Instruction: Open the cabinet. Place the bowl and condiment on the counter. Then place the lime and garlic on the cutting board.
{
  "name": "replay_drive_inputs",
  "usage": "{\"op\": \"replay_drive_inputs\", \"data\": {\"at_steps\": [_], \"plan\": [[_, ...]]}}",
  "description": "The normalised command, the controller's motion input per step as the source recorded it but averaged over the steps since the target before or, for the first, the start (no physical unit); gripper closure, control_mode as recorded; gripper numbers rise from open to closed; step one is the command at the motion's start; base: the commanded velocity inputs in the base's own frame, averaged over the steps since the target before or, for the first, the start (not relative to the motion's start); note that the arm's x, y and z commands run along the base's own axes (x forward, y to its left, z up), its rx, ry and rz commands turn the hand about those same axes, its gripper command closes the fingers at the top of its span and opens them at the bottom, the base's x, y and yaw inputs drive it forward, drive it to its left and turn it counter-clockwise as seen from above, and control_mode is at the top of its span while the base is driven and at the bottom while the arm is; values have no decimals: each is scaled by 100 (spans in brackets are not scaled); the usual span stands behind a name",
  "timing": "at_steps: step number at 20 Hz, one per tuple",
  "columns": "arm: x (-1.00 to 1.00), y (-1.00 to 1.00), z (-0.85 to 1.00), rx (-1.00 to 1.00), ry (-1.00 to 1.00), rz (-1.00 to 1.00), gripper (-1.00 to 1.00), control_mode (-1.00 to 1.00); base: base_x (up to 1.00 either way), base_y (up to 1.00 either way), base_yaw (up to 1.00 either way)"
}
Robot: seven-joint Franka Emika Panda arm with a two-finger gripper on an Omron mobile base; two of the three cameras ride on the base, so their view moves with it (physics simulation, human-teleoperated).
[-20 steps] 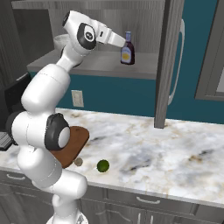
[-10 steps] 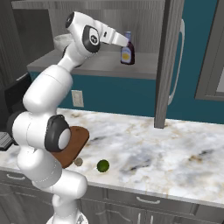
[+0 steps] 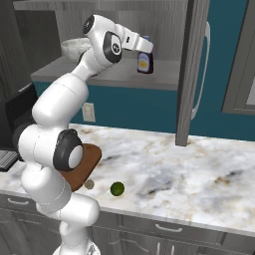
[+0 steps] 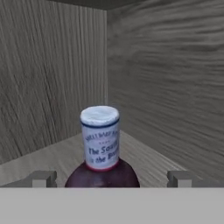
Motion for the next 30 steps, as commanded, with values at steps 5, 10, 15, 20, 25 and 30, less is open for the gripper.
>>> {"op": "replay_drive_inputs", "data": {"at_steps": [5, 10, 15, 20, 25, 30], "plan": [[16, -5, 0, 0, 0, 3, -100, -100, 0, 0, 0], [14, 0, 0, 0, 0, 3, -100, -100, 0, 0, 0], [18, -2, 0, 0, -1, 2, -100, -100, 0, 0, 0], [19, -3, 0, 0, -2, 2, -100, -100, 0, 0, 0], [22, -3, 0, 0, -2, 3, -100, -100, 0, 0, 0], [16, -4, 0, 0, -3, 3, 100, -100, 0, 0, 0]]}}
